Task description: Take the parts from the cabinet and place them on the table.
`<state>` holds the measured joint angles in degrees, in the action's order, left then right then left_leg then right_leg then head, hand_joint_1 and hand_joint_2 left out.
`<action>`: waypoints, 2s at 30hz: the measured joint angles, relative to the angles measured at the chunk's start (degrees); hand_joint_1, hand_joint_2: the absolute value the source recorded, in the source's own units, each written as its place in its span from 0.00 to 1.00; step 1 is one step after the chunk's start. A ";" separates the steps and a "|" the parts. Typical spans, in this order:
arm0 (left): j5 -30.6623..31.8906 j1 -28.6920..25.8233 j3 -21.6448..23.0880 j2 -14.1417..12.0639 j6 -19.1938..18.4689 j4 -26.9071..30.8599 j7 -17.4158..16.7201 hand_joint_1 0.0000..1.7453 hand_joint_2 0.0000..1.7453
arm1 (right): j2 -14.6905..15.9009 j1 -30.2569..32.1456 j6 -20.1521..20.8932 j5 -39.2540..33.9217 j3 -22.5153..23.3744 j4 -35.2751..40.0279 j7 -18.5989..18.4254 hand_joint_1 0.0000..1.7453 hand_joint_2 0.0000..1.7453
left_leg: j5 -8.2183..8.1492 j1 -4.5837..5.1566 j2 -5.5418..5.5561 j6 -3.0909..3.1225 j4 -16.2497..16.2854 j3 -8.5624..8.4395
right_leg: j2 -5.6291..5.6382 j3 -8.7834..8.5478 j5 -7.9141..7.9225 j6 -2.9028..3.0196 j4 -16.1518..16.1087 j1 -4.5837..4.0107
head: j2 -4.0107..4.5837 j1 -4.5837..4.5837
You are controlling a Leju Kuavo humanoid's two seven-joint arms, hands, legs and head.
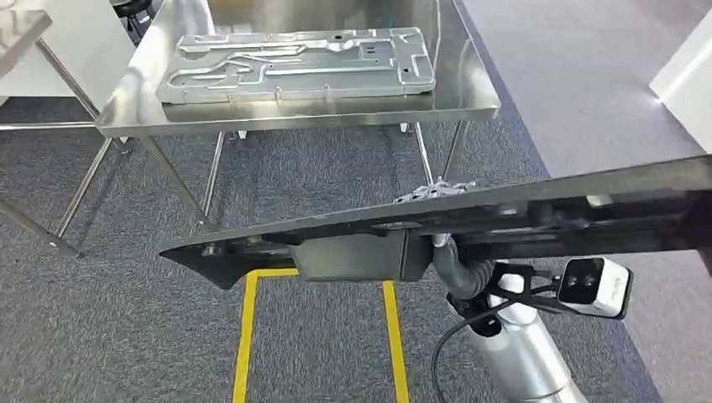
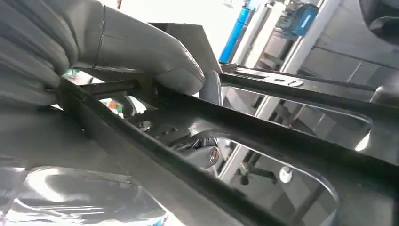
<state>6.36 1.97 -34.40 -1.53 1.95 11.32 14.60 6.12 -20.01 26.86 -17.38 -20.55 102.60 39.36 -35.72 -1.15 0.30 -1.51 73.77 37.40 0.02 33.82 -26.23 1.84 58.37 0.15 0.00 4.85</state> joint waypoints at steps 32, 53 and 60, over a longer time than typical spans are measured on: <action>1.68 0.07 -0.15 -0.09 -0.57 -0.02 -0.09 0.00 1.00 | -0.02 2.04 0.83 0.98 2.23 0.77 0.52 1.00 1.00 | -0.80 0.30 -0.03 0.21 2.01 2.18 | 0.01 -1.59 -0.74 -0.28 -0.43 0.33 | 0.00 -0.02; 1.27 -0.07 -1.55 0.50 -0.44 -0.04 -0.07 0.00 1.00 | -1.11 1.24 1.09 1.66 2.54 2.54 -0.87 1.00 1.00 | 4.80 0.74 0.71 2.68 -15.18 -9.72 | 0.17 4.16 2.02 -1.98 1.52 -0.62 | 0.00 -0.02; 1.22 0.43 -1.73 0.52 -0.17 -0.02 -0.04 0.00 1.00 | -1.51 0.86 1.36 1.31 2.73 3.21 -1.20 1.00 1.00 | 3.23 0.74 0.29 0.87 -4.92 -5.38 | 0.20 -0.34 0.72 -0.12 -0.68 0.03 | 0.00 -0.20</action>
<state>7.58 2.40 -36.13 -1.01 1.77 11.30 14.56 4.61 -19.15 28.22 -16.06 -17.81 105.81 38.16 -32.49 -0.41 0.59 -0.64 68.85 32.02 0.22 33.48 -25.51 1.72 57.69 0.18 0.00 4.66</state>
